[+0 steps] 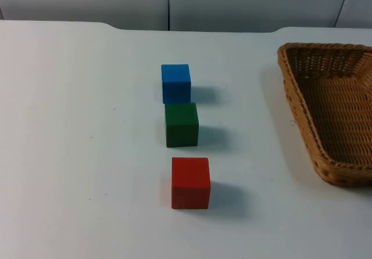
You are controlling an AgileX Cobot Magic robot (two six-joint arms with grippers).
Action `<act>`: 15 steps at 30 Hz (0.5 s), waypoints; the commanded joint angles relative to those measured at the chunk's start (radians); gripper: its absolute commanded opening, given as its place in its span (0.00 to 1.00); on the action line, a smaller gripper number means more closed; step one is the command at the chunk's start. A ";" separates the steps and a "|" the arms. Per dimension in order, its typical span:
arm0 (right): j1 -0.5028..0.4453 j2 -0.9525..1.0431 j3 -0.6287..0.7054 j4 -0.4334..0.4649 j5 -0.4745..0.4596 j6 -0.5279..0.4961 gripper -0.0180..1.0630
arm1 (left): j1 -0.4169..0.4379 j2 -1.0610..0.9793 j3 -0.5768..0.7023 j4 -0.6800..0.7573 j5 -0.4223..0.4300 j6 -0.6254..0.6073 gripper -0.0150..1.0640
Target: Pick up the basket with the left hand and place the blue cube into the basket with the right hand.
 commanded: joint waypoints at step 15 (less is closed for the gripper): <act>-0.008 -0.004 0.005 0.003 -0.009 -0.002 0.98 | -0.375 0.430 -0.116 -0.100 -0.172 0.145 0.98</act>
